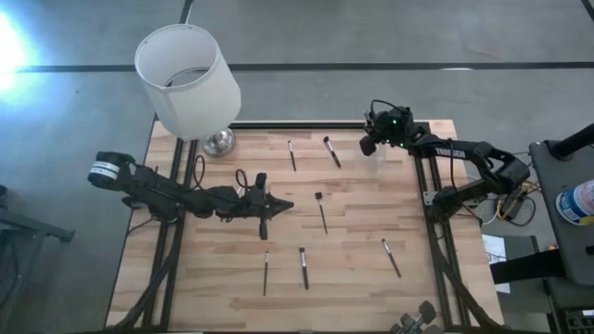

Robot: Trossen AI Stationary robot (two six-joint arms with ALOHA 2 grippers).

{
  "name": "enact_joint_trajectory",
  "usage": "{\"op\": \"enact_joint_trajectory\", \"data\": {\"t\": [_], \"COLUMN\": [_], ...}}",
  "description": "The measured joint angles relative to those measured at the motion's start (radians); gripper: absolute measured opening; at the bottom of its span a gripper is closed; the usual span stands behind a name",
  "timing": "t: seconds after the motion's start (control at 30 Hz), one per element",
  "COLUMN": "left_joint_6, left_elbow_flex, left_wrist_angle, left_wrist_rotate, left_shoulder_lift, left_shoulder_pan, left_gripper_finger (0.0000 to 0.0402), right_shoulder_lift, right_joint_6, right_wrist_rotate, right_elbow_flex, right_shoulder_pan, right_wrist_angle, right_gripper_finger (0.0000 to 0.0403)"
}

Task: Put items in baskets/containers
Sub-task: Put the eyeshadow brush into the transparent organizer

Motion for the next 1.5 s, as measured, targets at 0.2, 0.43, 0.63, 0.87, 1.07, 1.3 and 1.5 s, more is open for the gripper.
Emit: {"op": "enact_joint_trajectory", "data": {"t": [0.2,0.43,0.63,0.87,1.07,1.3,1.5], "left_joint_6": [0.0,0.0,0.0,0.0,-0.005,-0.118,-0.303], "left_elbow_flex": [0.0,0.0,0.0,0.0,0.0,0.003,0.032], "left_wrist_angle": [0.0,0.0,0.0,0.0,-0.077,-0.35,-0.703], "left_wrist_rotate": [0.0,0.0,0.0,-0.006,-0.008,-0.108,-0.31], "left_shoulder_lift": [0.0,0.0,0.0,0.0,0.0,-0.001,-0.027], "left_shoulder_pan": [0.0,0.0,0.0,0.0,0.0,-0.015,-0.093], "left_gripper_finger": [0.0,0.0,0.0,0.0,0.0,0.0,0.0], "right_shoulder_lift": [0.005,-0.006,-0.094,-0.301,-0.488,-0.629,-0.656], "right_joint_6": [0.001,0.003,0.007,-0.001,-0.005,0.053,0.092], "right_wrist_rotate": [0.0,0.001,0.01,0.038,0.191,0.274,0.328], "right_elbow_flex": [0.0,0.0,0.0,0.0,-0.033,-0.175,-0.325], "right_shoulder_pan": [0.0,0.0,0.001,0.03,0.224,0.512,0.667], "right_wrist_angle": [-0.001,-0.003,-0.024,-0.196,-0.31,-0.196,-0.001], "right_gripper_finger": [0.0041,0.0076,0.0076,0.0028,0.0009,0.0008,0.0008]}}
